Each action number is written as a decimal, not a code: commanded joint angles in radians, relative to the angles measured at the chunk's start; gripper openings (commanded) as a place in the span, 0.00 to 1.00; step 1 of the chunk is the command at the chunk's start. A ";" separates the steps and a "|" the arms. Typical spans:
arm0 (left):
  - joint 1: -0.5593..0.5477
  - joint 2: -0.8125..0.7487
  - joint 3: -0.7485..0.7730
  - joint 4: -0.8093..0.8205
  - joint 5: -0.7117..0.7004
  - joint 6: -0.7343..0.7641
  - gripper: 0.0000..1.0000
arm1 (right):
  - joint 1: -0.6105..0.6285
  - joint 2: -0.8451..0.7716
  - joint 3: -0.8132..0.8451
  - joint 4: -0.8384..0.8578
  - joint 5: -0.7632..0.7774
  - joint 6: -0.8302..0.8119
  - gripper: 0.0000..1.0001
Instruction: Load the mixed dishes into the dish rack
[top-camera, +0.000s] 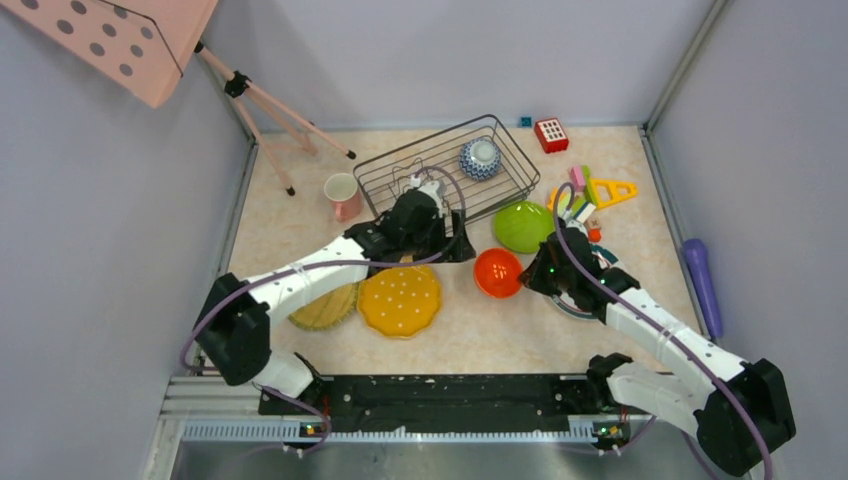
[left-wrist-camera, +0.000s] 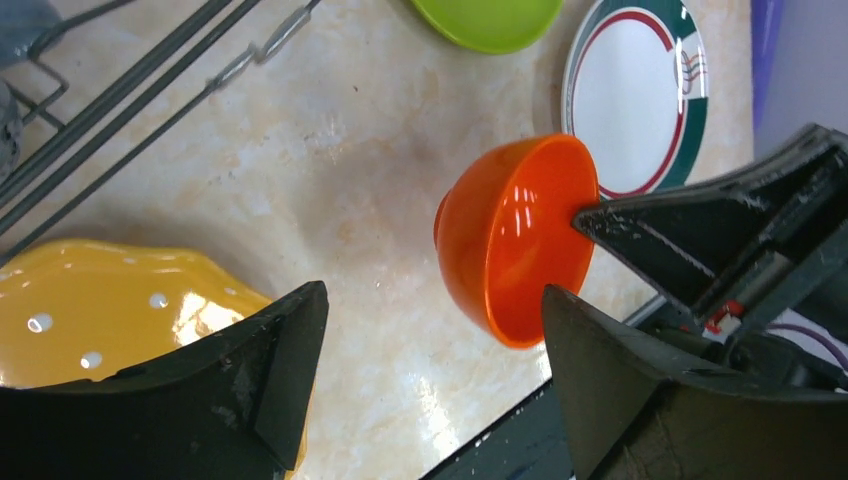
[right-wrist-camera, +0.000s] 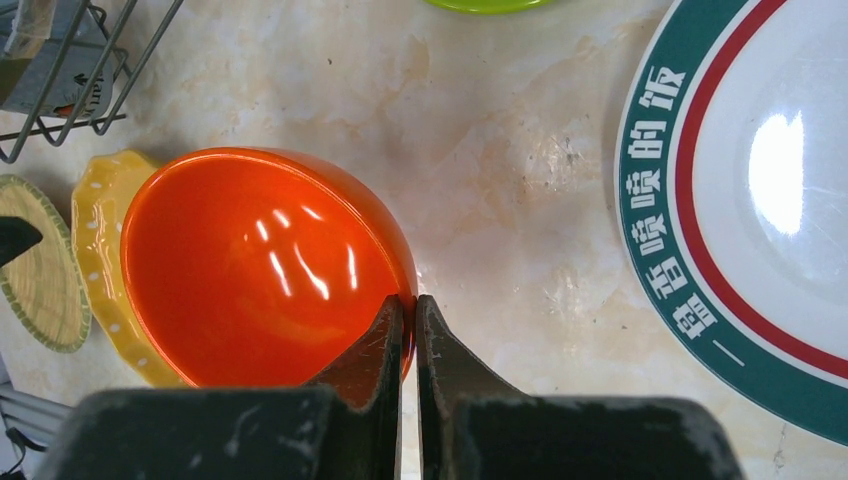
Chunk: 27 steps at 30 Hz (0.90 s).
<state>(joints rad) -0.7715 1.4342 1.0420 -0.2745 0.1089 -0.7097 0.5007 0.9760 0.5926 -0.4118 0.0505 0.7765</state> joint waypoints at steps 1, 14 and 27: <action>-0.043 0.098 0.152 -0.060 -0.098 0.029 0.82 | -0.005 -0.008 0.072 0.034 -0.001 -0.008 0.00; -0.136 0.343 0.431 -0.288 -0.260 0.091 0.51 | -0.004 -0.023 0.067 0.022 0.038 -0.013 0.00; -0.149 0.400 0.453 -0.296 -0.174 0.098 0.00 | -0.005 -0.036 0.074 0.041 0.001 -0.022 0.21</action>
<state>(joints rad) -0.9257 1.8145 1.4517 -0.5762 -0.1001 -0.6044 0.5007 0.9730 0.6128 -0.4061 0.0719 0.7624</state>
